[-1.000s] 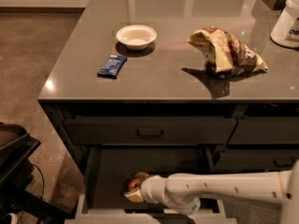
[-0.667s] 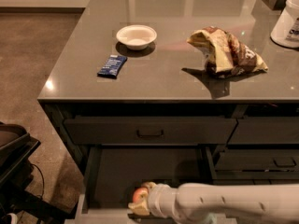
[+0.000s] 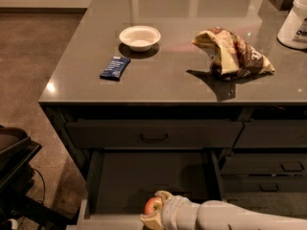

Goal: Pick apple from middle drawer and place on counter

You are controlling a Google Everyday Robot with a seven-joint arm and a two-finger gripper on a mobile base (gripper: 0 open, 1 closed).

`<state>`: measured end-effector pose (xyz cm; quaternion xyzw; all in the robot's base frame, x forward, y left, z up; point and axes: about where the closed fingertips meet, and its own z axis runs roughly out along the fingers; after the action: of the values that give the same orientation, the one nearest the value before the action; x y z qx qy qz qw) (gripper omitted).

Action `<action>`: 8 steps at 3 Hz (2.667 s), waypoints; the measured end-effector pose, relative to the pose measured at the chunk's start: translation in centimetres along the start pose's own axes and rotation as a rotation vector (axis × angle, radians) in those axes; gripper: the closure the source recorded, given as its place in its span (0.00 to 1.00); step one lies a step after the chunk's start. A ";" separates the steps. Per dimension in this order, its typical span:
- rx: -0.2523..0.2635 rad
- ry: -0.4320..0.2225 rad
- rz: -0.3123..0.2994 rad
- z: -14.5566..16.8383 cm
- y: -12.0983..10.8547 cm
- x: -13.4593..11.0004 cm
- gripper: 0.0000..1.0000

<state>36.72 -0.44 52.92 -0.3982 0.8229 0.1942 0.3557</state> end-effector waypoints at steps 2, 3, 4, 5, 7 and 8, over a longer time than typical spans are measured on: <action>-0.014 0.014 -0.048 -1.7 -0.3 -1.8 1.00; -0.092 0.078 -0.061 -4.1 1.2 -4.2 1.00; -0.131 0.099 -0.091 -5.3 2.2 -5.9 1.00; -0.133 0.098 -0.098 -5.3 2.3 -6.0 1.00; -0.065 0.157 -0.328 -11.5 -0.5 -11.8 1.00; 0.050 0.129 -0.553 -19.6 -5.2 -18.8 1.00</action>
Offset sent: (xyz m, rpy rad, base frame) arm 0.0205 -0.0199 0.1568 -0.1661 -0.0874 0.2684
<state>40.46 -5.69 79.79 -0.6100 0.7088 0.0435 0.3517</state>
